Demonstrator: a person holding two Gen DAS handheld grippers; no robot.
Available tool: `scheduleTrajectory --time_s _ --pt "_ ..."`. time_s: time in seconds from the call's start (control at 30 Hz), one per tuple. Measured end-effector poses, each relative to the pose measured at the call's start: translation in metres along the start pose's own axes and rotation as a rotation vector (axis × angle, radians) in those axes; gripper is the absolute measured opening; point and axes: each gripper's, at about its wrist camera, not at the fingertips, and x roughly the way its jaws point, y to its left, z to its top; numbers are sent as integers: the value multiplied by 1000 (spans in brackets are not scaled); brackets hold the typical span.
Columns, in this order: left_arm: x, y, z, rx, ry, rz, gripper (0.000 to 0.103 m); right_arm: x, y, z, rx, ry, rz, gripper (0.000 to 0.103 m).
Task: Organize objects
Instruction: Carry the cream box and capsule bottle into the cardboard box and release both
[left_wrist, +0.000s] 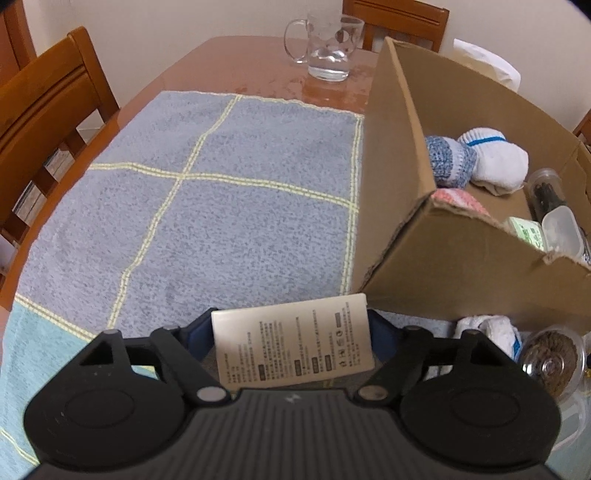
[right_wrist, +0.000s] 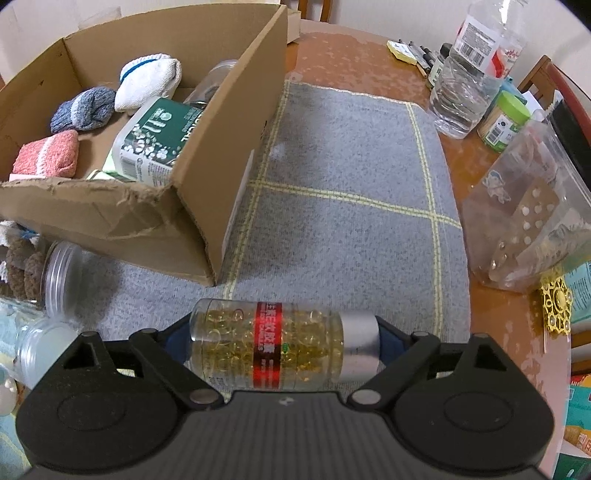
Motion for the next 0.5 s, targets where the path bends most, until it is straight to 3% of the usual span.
scheduleTrajectory --time_s 0.3,0.5 --pt "-28 6 4 107 41 -14 82 -17 8 -11 -39 12 43 96" --pt "-72 4 10 214 64 -64 82 -53 16 -10 -89 -28 90 96"
